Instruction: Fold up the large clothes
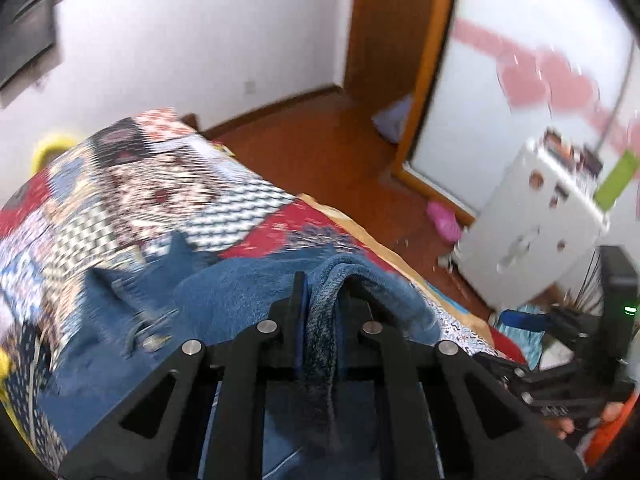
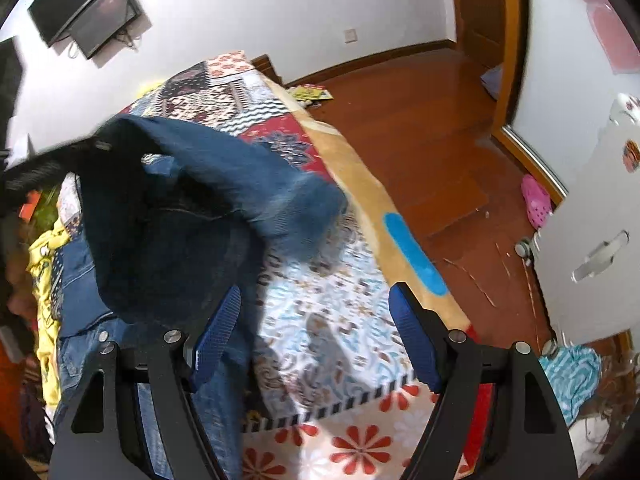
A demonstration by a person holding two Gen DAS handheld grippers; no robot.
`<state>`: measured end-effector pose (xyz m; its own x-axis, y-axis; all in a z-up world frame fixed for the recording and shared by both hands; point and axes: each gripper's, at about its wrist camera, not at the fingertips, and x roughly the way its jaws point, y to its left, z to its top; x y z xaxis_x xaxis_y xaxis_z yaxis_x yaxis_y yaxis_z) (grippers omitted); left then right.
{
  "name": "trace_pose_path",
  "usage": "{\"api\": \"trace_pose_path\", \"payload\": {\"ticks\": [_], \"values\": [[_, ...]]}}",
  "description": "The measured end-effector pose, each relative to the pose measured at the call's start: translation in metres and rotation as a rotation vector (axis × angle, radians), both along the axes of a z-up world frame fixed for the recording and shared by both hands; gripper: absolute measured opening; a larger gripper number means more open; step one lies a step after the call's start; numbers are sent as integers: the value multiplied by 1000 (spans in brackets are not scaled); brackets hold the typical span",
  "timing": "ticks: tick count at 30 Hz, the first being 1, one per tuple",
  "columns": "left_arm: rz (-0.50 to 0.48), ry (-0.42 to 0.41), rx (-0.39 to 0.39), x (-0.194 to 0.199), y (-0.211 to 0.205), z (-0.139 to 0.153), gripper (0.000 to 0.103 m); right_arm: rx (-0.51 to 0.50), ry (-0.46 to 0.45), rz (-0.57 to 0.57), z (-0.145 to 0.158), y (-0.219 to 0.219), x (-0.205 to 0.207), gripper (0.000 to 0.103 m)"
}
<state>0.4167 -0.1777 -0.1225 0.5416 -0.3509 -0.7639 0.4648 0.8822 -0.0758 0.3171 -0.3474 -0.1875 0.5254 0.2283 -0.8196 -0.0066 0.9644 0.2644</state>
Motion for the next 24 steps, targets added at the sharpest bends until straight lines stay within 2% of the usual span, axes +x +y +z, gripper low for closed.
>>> {"api": "trace_pose_path", "payload": {"ticks": [3, 6, 12, 14, 15, 16, 18, 22, 24], "values": [[57, -22, 7, -19, 40, 5, 10, 12, 2, 40, 0, 13, 5, 74], [98, 2, 32, -39, 72, -10, 10, 22, 25, 80, -9, 24, 12, 74], [131, 173, 101, -69, 111, -78, 11, -19, 107, 133, -33, 43, 22, 74], [123, 237, 133, -77, 115, -98, 21, -32, 129, 142, -41, 46, 22, 74], [127, 256, 159, -81, 116, -106, 31, -32, 141, 145, -45, 45, 22, 74], [135, 243, 177, -85, 116, -109, 37, -31, 148, 145, -46, 45, 21, 74], [148, 210, 199, -91, 118, -105, 46, -30, 153, 142, -47, 43, 20, 74], [143, 177, 176, -88, 114, -83, 47, -26, 153, 140, -39, 42, 19, 74], [112, 140, 156, -85, 104, -65, 52, -32, 131, 140, -31, 41, 17, 74]]}}
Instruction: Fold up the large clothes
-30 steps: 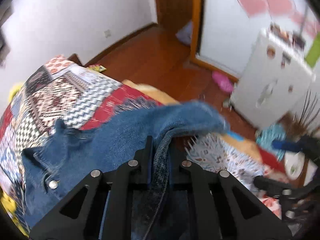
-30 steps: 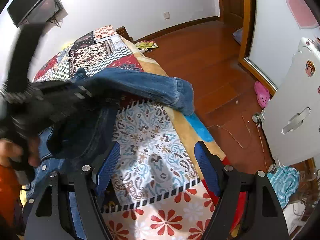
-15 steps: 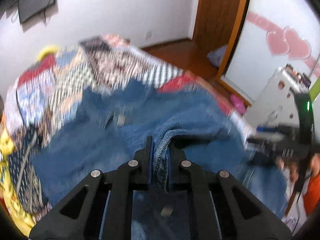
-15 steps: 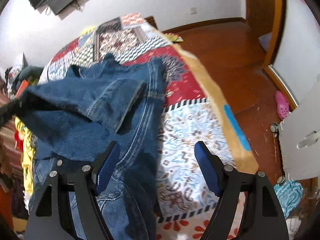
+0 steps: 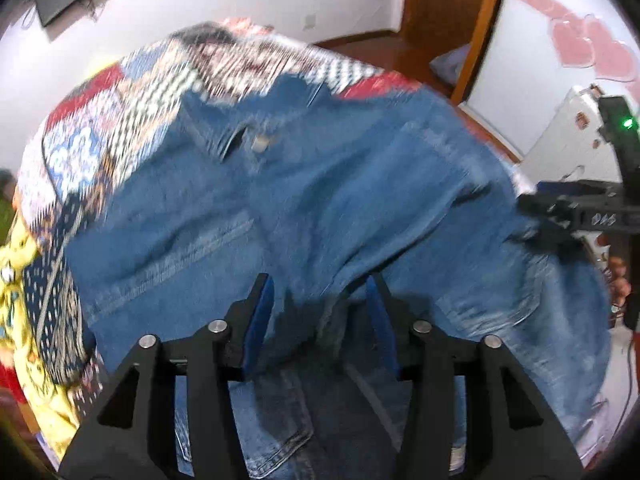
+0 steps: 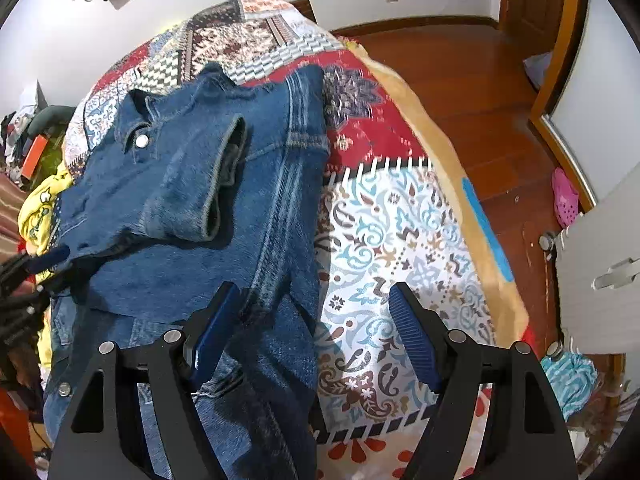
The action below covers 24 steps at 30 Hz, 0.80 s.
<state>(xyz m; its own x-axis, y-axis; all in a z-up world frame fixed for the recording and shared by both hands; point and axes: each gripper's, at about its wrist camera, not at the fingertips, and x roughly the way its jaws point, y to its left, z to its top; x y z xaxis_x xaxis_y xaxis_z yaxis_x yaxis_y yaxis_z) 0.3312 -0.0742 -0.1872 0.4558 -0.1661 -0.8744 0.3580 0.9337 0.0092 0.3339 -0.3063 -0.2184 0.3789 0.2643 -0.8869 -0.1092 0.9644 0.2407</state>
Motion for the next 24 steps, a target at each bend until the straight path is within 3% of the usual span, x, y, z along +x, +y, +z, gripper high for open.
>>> {"api": "trace_pose_path", "payload": {"ticks": [3, 6, 11, 18, 20, 22, 24], "values": [[-47, -55, -9, 1, -20, 16, 62, 4, -41, -6, 12, -1, -5, 74], [-111, -48, 0, 16, -49, 14, 62, 26, -77, -14, 26, -6, -10, 74], [-209, -5, 41, 24, -93, -11, 62, 14, -104, -17, 32, -5, -12, 74], [-220, 61, 59, 46, -121, -46, 61, 1, -43, -25, 11, -9, -9, 74], [-232, 66, 24, 47, -120, -47, 53, -6, -15, -13, 5, -8, -10, 74], [-226, 64, -19, 46, -115, -41, 34, -23, 2, 0, -1, -7, -11, 74], [-213, 48, -53, 44, -108, -33, 29, -23, 8, 6, -3, -6, -13, 74]]}}
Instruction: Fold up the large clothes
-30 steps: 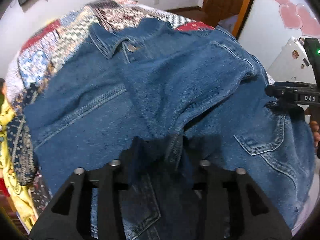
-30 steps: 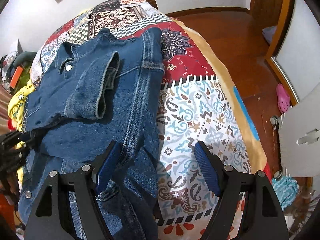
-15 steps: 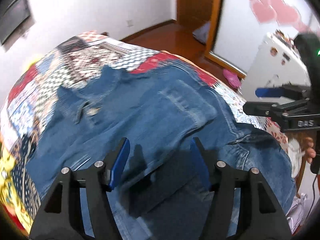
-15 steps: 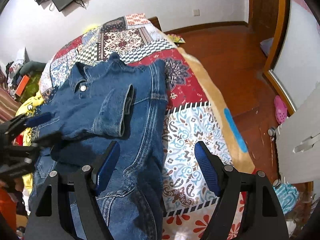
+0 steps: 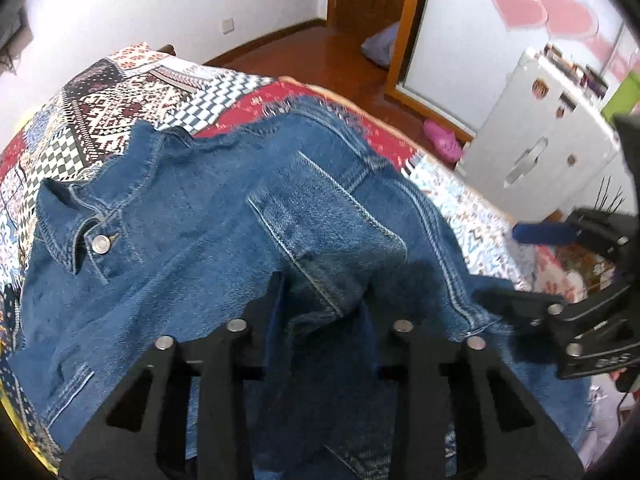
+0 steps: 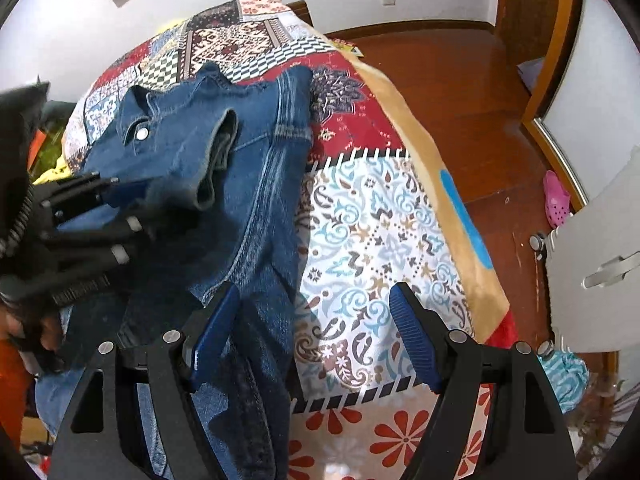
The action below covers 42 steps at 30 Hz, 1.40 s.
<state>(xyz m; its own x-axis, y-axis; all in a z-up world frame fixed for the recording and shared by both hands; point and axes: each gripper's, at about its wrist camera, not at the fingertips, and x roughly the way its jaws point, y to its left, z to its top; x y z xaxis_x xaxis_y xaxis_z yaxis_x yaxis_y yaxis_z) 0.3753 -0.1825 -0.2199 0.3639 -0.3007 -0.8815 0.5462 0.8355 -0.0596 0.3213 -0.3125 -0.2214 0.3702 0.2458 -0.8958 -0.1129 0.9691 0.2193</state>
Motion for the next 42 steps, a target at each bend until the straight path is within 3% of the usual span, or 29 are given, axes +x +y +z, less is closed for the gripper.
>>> {"api": "trace_pose_path", "payload": {"ticks": [4, 8, 14, 17, 21, 28, 36, 39, 42], "values": [[62, -36, -79, -1, 25, 27, 18, 8, -2, -8, 4, -2, 1, 74], [134, -98, -174, -8, 68, 66, 15, 16, -22, -5, 11, 1, 0, 74], [287, -257, -195, -30, 149, 118, 13, 8, -46, 20, 20, 15, -1, 74], [353, -293, -179, -40, 185, 123, 13, 7, -55, 30, 23, 22, -1, 74], [435, -266, -181, -52, 229, 108, 13, 2, -60, 45, 25, 31, -2, 74], [551, -172, -171, -75, 285, 53, 13, -24, -42, 63, 24, 46, -6, 74], [628, 35, -262, -110, 325, -19, 14, -46, -26, 38, 24, 48, -14, 74], [636, 86, -258, -121, 324, -34, 20, -44, -20, 23, 24, 47, -18, 74], [650, 85, -203, -132, 324, -37, 30, -48, -15, 12, 24, 45, -24, 74]]}}
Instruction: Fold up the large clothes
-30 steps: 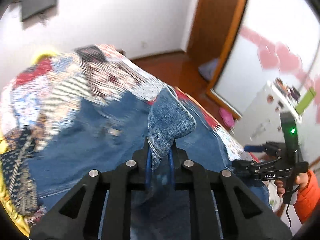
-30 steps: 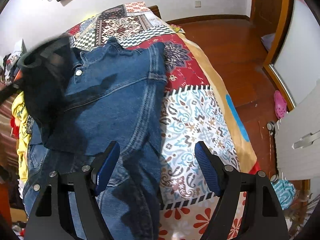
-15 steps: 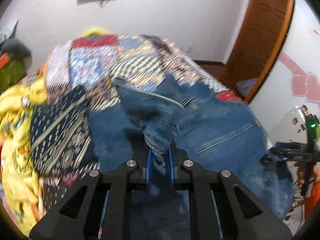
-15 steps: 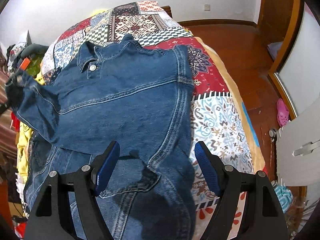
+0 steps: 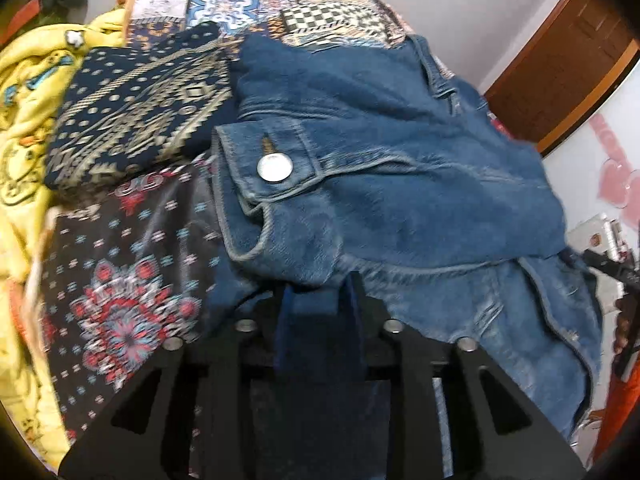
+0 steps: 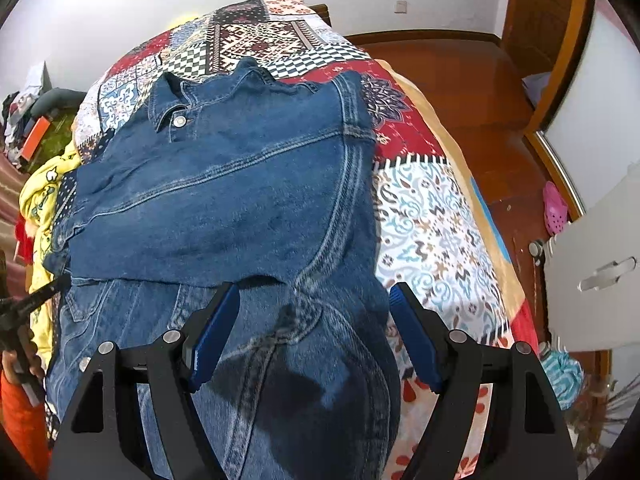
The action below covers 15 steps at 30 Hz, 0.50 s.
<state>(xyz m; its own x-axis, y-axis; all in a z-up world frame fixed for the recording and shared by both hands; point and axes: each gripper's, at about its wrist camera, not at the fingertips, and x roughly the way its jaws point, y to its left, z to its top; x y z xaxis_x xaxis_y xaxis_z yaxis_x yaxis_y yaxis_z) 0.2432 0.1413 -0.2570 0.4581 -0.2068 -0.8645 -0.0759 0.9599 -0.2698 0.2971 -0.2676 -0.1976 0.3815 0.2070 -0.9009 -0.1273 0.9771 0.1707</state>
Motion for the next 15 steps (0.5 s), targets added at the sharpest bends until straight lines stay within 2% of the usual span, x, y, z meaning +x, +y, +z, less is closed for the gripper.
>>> {"api": "trace_pose_path", "payload": {"ticks": [5, 7, 8, 10, 12, 15], "values": [[-6, 16, 125, -18, 4, 11, 39, 0, -1, -16, 2, -6, -11, 74], [-4, 14, 144, -26, 10, 18, 41, -3, -9, -23, 6, -10, -17, 74], [-3, 14, 142, -29, 14, 21, 43, -4, -13, -24, 8, -12, -19, 74], [5, 21, 136, -38, 19, 27, 55, -4, -26, -28, 12, -17, -26, 74], [10, 29, 103, -48, 21, 31, 58, -7, -33, -30, 15, -21, -32, 74], [32, 65, 20, -59, 25, 25, 68, 0, -32, -37, 13, -27, -44, 74]]}}
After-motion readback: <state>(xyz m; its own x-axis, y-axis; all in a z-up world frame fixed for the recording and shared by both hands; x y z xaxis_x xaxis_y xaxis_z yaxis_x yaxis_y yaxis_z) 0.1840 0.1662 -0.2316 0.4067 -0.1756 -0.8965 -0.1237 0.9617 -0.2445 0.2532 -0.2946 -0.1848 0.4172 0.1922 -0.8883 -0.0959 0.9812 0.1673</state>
